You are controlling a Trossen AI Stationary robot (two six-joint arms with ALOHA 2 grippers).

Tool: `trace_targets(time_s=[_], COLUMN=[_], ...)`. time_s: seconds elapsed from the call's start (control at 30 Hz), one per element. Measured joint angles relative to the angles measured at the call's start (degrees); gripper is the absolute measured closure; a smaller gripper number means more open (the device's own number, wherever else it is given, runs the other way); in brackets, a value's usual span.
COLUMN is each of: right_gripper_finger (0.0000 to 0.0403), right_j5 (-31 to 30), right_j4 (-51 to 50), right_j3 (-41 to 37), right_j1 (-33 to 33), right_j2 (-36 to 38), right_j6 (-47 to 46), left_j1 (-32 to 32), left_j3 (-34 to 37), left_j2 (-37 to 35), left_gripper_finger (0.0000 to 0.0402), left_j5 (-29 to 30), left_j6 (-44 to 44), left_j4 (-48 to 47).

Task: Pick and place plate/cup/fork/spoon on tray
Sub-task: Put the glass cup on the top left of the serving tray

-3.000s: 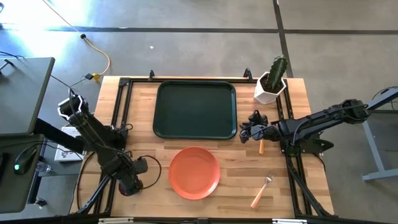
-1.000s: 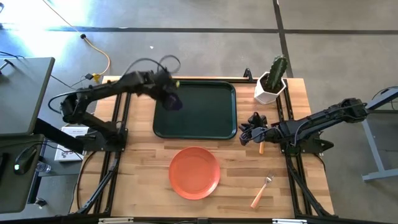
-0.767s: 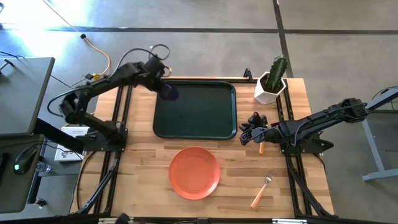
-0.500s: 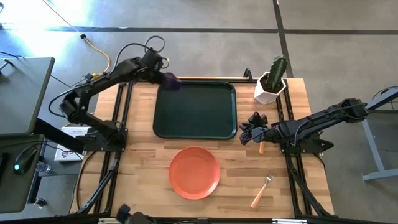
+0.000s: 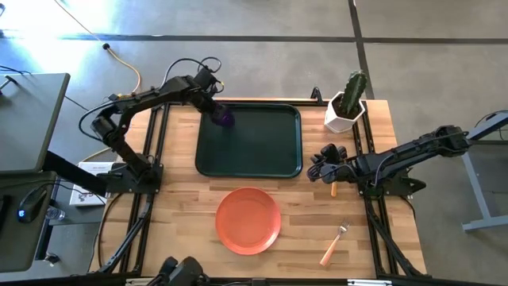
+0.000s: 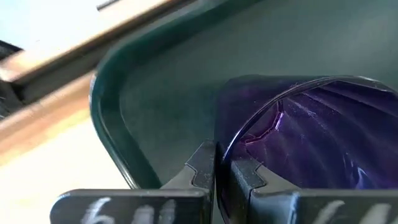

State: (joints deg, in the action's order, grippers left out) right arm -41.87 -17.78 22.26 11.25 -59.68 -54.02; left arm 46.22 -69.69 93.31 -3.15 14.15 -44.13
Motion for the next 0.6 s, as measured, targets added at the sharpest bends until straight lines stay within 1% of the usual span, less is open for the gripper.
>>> trace_targets(time_s=[0.1,0.27,0.37,0.5,0.6], right_gripper_finger=[0.0320,0.0320,0.0320,0.0320,0.0320], right_j5=[-0.16,-1.23,-1.24,-1.24,-0.99], right_j4=[0.04,0.11,0.40,0.46,0.44], right_j3=[0.00,0.00,0.00,0.00,0.00], right_j1=[0.00,0.00,0.00,0.03,0.04], right_j2=[0.00,0.00,0.00,0.00,0.00], right_j6=[0.02,0.04,-0.01,-1.97,-2.49], left_j1=[0.02,0.02,-0.23,-1.65,-2.38], left_j3=[-0.30,-3.21,-4.01,-4.02,-4.02], left_j2=[0.76,0.71,0.53,0.99,1.86], left_gripper_finger=[0.0394,0.0394,0.0391,0.0367,0.0340], left_j5=[-1.73,-0.98,-0.86,-0.60,1.38], left_j6=[-2.29,-4.98,-6.22,-7.37,-7.03], left_j4=[-2.72,-9.47,-10.72,-12.04,-12.08])
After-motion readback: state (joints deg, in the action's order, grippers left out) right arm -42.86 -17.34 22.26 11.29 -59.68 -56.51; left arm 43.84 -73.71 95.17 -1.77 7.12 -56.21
